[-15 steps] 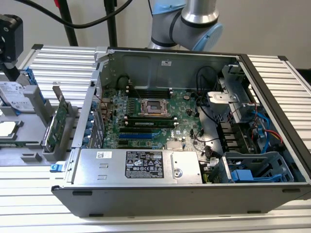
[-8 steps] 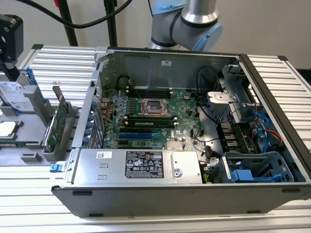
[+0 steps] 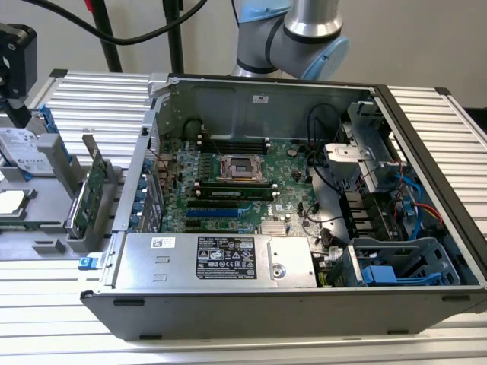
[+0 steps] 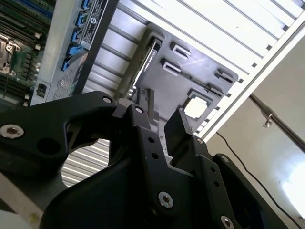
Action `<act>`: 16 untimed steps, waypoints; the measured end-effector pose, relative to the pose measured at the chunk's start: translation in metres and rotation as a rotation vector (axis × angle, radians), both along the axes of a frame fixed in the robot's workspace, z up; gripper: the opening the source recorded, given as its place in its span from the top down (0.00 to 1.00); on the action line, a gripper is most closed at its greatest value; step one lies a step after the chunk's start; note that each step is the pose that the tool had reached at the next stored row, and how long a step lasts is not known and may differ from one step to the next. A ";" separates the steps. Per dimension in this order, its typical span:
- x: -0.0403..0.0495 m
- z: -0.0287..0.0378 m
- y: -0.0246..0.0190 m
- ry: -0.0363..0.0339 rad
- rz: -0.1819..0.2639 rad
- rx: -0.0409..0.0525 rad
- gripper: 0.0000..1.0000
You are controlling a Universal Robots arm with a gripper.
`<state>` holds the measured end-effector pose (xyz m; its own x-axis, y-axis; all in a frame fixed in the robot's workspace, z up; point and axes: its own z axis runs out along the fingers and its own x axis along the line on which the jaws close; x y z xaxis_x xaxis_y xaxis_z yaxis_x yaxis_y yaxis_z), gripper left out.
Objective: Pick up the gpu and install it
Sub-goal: 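Pick up the gpu and move the gpu toward the slot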
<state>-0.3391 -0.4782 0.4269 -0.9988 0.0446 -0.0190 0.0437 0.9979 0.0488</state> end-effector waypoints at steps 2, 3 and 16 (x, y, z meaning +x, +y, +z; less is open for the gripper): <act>0.0000 -0.0006 0.0000 0.0001 0.001 -0.0001 0.00; 0.0000 -0.0010 0.0000 0.0001 0.001 -0.0001 0.00; 0.0002 -0.0058 0.0000 0.0001 0.001 -0.0001 0.00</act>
